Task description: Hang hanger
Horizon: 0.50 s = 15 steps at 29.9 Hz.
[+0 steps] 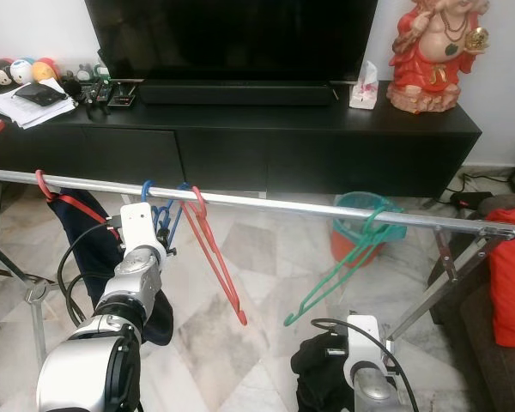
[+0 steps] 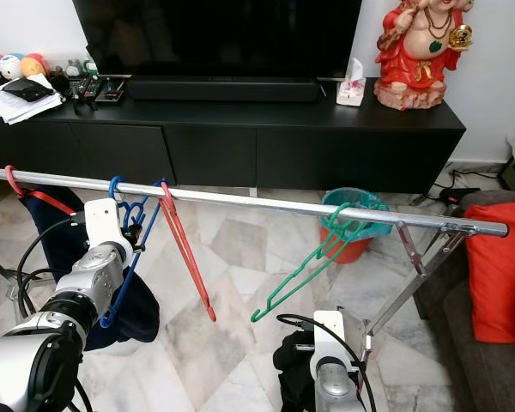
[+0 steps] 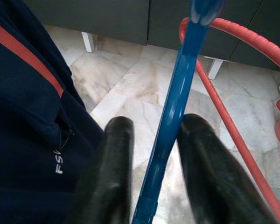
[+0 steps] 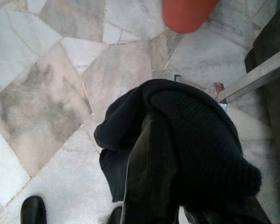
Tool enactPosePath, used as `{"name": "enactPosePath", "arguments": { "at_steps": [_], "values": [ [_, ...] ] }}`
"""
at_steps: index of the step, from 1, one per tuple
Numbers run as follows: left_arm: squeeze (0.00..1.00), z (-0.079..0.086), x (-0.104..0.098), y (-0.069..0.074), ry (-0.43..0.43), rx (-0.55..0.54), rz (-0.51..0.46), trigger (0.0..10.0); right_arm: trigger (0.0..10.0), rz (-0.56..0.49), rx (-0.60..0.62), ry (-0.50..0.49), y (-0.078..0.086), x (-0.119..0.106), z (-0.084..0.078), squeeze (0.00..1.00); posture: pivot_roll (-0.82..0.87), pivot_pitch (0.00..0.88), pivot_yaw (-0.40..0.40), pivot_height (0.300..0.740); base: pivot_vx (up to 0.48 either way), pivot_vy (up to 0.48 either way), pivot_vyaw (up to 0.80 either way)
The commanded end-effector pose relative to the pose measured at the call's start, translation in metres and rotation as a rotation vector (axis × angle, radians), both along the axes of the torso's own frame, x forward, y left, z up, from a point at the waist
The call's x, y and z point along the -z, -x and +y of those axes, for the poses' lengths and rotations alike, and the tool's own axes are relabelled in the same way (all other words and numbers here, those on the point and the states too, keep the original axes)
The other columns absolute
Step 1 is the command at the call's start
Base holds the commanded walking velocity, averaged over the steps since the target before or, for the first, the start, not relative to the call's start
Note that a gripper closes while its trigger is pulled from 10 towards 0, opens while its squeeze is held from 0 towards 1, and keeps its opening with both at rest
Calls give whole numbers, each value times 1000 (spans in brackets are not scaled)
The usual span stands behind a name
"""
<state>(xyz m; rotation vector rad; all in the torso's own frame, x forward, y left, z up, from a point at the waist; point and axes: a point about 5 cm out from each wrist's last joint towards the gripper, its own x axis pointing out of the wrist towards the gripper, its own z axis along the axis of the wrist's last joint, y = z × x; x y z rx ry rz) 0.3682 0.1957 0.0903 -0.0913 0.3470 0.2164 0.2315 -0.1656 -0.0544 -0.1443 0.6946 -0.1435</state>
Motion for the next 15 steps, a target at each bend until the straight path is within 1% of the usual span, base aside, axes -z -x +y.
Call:
{"name": "enactPosePath", "arguments": {
  "at_steps": [1, 15],
  "values": [
    [0, 3, 5, 3, 5, -5, 9, 0, 10000, -40, -11, 1, -8, -6, 2, 0, -16, 0, 21, 740, 0, 0, 0],
    [0, 3, 6, 4, 9, -8, 12, 0, 10000, -44, -16, 2, -9, -7, 2, 0, -19, 0, 17, 740, 0, 0, 0]
  ]
}}
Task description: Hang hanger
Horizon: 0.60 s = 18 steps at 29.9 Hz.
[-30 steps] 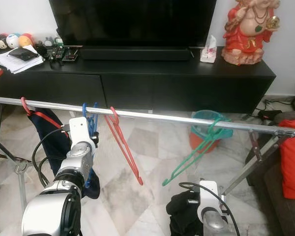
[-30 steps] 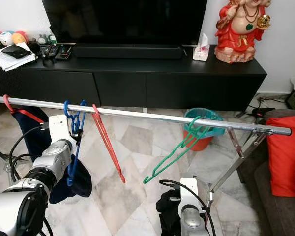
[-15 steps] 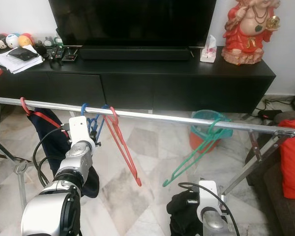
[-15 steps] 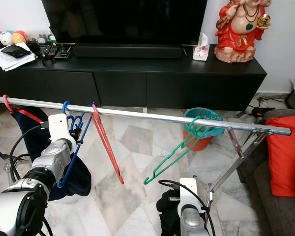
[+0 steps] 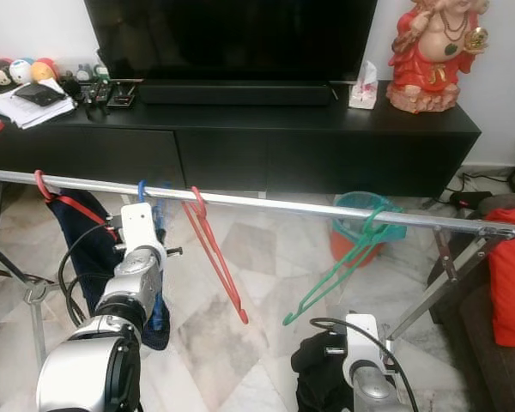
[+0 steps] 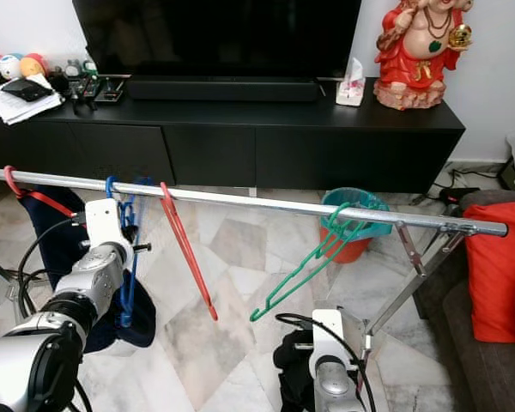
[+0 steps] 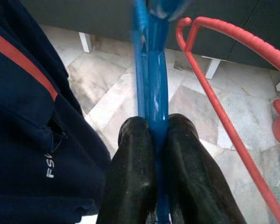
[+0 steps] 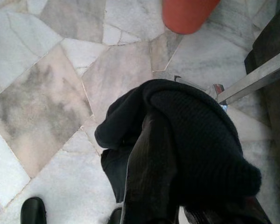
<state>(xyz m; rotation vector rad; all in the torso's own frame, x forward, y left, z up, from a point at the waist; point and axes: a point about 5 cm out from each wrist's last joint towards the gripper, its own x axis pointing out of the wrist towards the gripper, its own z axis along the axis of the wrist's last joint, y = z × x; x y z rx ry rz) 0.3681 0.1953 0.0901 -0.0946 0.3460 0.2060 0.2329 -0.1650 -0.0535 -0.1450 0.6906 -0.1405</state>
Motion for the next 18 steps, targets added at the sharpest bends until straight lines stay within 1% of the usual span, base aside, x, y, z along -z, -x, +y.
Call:
{"name": "enactPosePath", "arguments": {
  "at_steps": [1, 8, 11, 12, 13, 14, 15, 16, 17, 18],
  "values": [
    [0, 4, 6, 4, 4, -18, 14, 0, 10000, -41, -14, 3, -8, -6, 1, 0, -19, 0, 17, 740, 0, 0, 0],
    [0, 5, 7, 5, -1, -26, 15, 0, 10000, -42, -15, 3, -9, -7, 1, 0, -18, 0, 16, 740, 0, 0, 0],
    [0, 5, 6, 5, -33, -4, -3, 0, 10000, -43, -15, 3, -9, -7, 2, 0, -16, 0, 14, 740, 0, 0, 0],
    [0, 5, 5, 5, -32, -1, -14, 0, 10000, -43, -16, 3, -9, -7, 2, 0, -16, 0, 14, 740, 0, 0, 0],
    [0, 5, 0, 4, -36, 14, -60, 0, 10000, -43, -16, 3, -9, -7, 2, 0, -15, 0, 15, 740, 0, 0, 0],
    [0, 5, -2, 3, -39, 19, -76, 0, 10000, -44, -15, 2, -9, -7, 2, 0, -15, 0, 15, 740, 0, 0, 0],
    [0, 6, -5, 3, -64, 33, -99, 0, 10000, -43, -15, 2, -9, -7, 2, 0, -10, 0, 13, 740, 0, 0, 0],
    [0, 6, -5, 3, -70, 36, -103, 0, 10000, -43, -15, 2, -9, -7, 2, 0, -10, 0, 13, 740, 0, 0, 0],
    [0, 4, -9, 3, -107, 83, -148, 0, 10000, -45, -16, 1, -9, -7, 3, 0, -10, 0, 13, 740, 0, 0, 0],
    [0, 4, -11, 4, -124, 100, -165, 471, 10000, -46, -16, 0, -9, -7, 3, 0, -3, 0, 12, 740, 0, 0, 0]
  ]
}}
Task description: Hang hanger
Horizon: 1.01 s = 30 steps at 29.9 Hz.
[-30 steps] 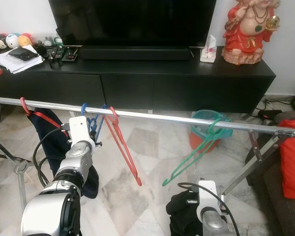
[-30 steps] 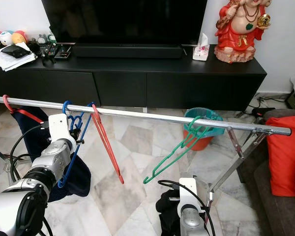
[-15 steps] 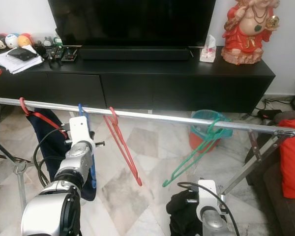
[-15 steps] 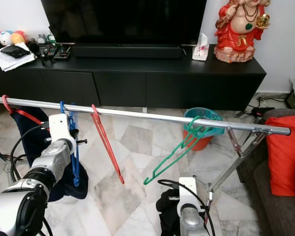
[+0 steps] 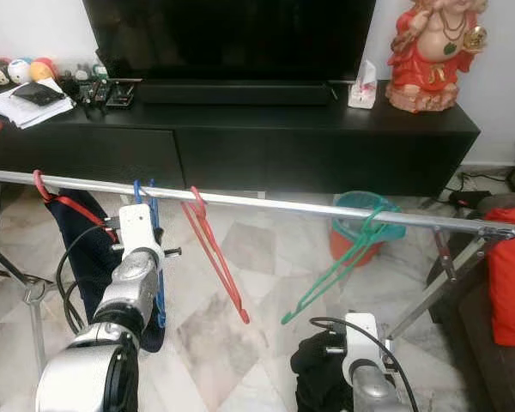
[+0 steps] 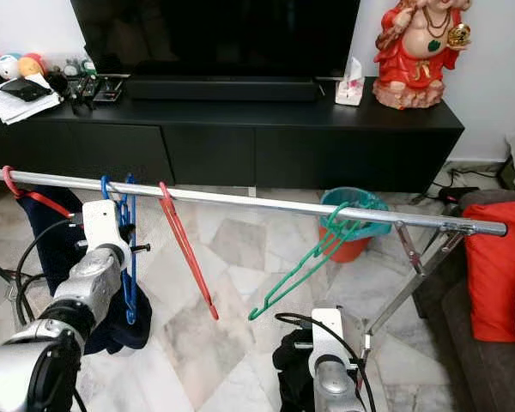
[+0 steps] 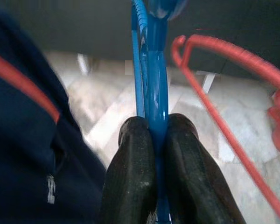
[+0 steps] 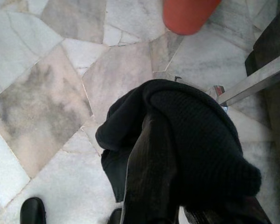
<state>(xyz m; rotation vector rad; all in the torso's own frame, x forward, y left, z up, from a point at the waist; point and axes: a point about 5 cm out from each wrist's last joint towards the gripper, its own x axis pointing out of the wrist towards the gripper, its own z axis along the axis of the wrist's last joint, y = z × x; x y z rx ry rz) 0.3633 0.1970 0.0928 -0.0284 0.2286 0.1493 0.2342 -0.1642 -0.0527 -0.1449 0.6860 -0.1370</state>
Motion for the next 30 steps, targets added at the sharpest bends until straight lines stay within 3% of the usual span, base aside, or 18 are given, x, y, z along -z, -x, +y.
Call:
{"name": "enactPosePath", "arguments": {
  "at_steps": [1, 2, 3, 5, 13, 17, 22, 30],
  "values": [
    [0, 2, -8, 0, -71, 46, -62, 2941, 10000, -42, -12, 0, -8, -6, 3, 0, -1, 0, 12, 740, 0, 0, 0],
    [0, 3, -8, 2, -83, 57, -73, 8980, 10000, -44, -12, -2, -8, -6, 3, 0, 0, 0, 13, 740, 0, 0, 0],
    [0, 4, -7, 6, -94, 72, -90, 10000, 10000, -43, -14, -5, -8, -6, 5, 0, 3, 0, 13, 740, 0, 0, 0],
    [0, 4, -6, 9, -103, 79, -98, 10000, 10000, -43, -15, -6, -7, -6, 5, 0, 3, 0, 13, 740, 0, 0, 0],
    [0, 11, 12, 47, -135, 149, -141, 10000, 10000, -52, -1, -7, -8, -7, 2, 0, 9, 0, 15, 740, 0, 0, 0],
    [0, 21, 33, 68, -134, 108, -82, 10000, 10000, -71, 0, -6, -11, -9, 2, 0, 9, 0, 18, 740, 0, 0, 0],
    [0, 20, 51, 83, -118, 64, -27, 10000, 10000, -92, 2, -8, -16, -14, 2, 0, 3, 0, 15, 740, 0, 0, 0],
    [0, 8, 64, 87, -60, 84, 4, 10000, 10000, -104, 3, -2, -18, -15, -1, 0, -4, 0, 14, 740, 0, 0, 0]
  ]
}}
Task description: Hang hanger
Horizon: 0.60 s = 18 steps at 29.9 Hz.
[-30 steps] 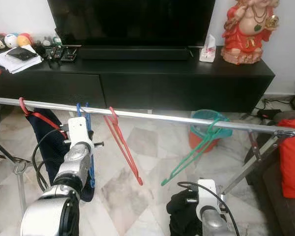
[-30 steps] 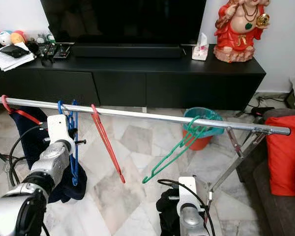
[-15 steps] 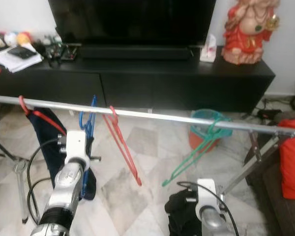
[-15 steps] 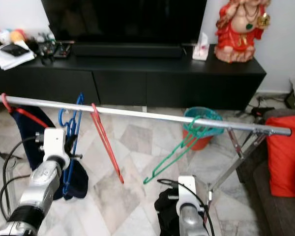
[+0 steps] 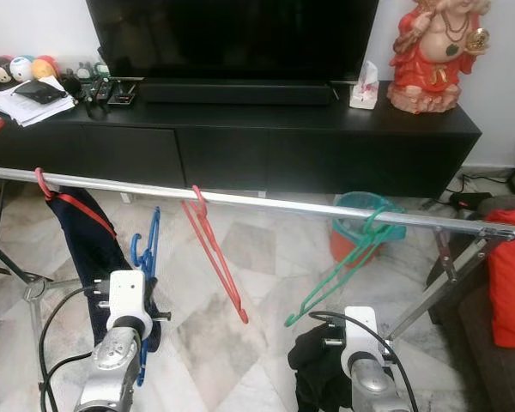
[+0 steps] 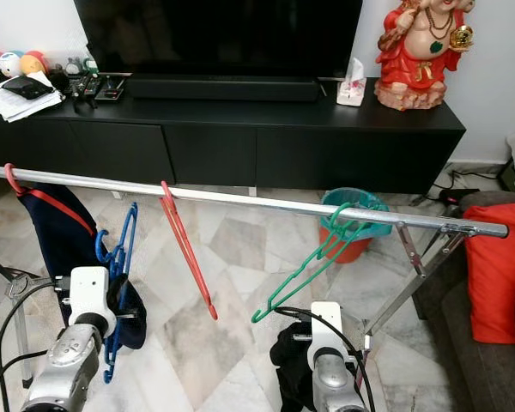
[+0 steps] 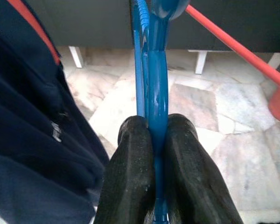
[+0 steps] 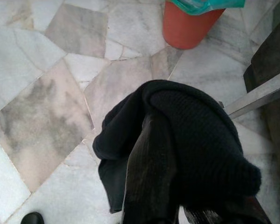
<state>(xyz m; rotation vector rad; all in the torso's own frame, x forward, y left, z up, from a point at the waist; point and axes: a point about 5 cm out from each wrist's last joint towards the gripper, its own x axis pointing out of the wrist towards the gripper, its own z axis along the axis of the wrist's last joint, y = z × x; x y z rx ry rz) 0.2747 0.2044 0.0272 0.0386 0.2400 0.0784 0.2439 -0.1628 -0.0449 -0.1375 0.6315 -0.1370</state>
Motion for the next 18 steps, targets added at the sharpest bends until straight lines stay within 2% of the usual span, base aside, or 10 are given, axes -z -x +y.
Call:
{"name": "enactPosePath", "arguments": {
  "at_steps": [1, 5, 18],
  "values": [
    [0, 0, -2, -2, 8, 6, -14, 10000, 10000, -49, 6, 3, -8, -7, -2, 0, -4, 0, 15, 740, 0, 0, 0],
    [0, -2, -2, -4, 23, 5, -12, 10000, 10000, -47, 8, 5, -6, -6, -3, 0, -4, 0, 15, 740, 0, 0, 0],
    [0, -9, -1, -4, 31, 21, -9, 10000, 10000, -41, 8, 8, -5, -5, -3, 0, -8, 0, 20, 740, 0, 314, 0]
  ]
}}
